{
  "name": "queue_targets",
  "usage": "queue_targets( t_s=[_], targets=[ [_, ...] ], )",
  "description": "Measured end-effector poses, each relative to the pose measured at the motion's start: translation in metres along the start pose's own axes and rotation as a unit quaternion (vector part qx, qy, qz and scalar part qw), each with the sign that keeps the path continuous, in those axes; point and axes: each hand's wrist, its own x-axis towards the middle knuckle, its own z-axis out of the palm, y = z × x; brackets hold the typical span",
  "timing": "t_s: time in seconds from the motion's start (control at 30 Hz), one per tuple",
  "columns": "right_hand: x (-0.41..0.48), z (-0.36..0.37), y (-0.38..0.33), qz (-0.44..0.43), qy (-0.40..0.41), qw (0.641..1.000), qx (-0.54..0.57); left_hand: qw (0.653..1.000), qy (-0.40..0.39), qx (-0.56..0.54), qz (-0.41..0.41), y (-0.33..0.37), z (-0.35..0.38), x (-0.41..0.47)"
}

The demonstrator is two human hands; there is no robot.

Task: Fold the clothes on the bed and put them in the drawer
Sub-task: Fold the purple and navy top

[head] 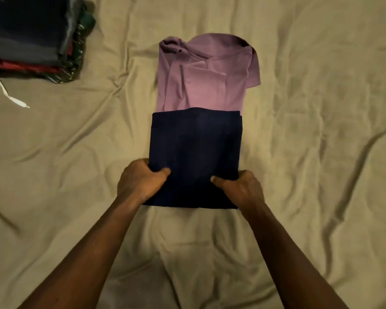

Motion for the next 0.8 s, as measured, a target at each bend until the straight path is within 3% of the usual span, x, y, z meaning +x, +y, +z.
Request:
queue_targets(
  t_s=[0.1,0.23,0.33,0.43,0.67,0.73,0.8],
  targets=[
    [-0.016,-0.003,0.009,-0.016,-0.045,0.998,0.042,0.998,-0.059,-0.019,0.013,-0.009,-0.006,-0.011],
    [-0.027,-0.042,-0.007,-0.007,-0.129,0.949,0.286,0.973,-0.103,-0.207,0.002,0.004,-0.04,-0.016],
    [-0.018,-0.073,-0.034,-0.023,-0.101,0.928,0.359,0.94,-0.081,-0.328,0.038,0.042,-0.072,-0.013],
    [0.004,-0.106,-0.084,-0.051,-0.091,0.924,0.368,0.915,-0.065,-0.393,0.055,0.096,-0.104,0.006],
    [0.093,-0.158,-0.205,-0.065,-0.098,0.933,0.341,0.898,-0.108,-0.423,0.054,0.213,-0.136,0.096],
    [0.113,-0.159,-0.216,-0.06,-0.057,0.941,0.327,0.907,-0.102,-0.404,0.058,0.23,-0.126,0.113],
    [0.131,-0.146,-0.211,-0.055,0.004,0.949,0.31,0.945,-0.032,-0.312,0.088,0.234,-0.104,0.128]
  ],
)
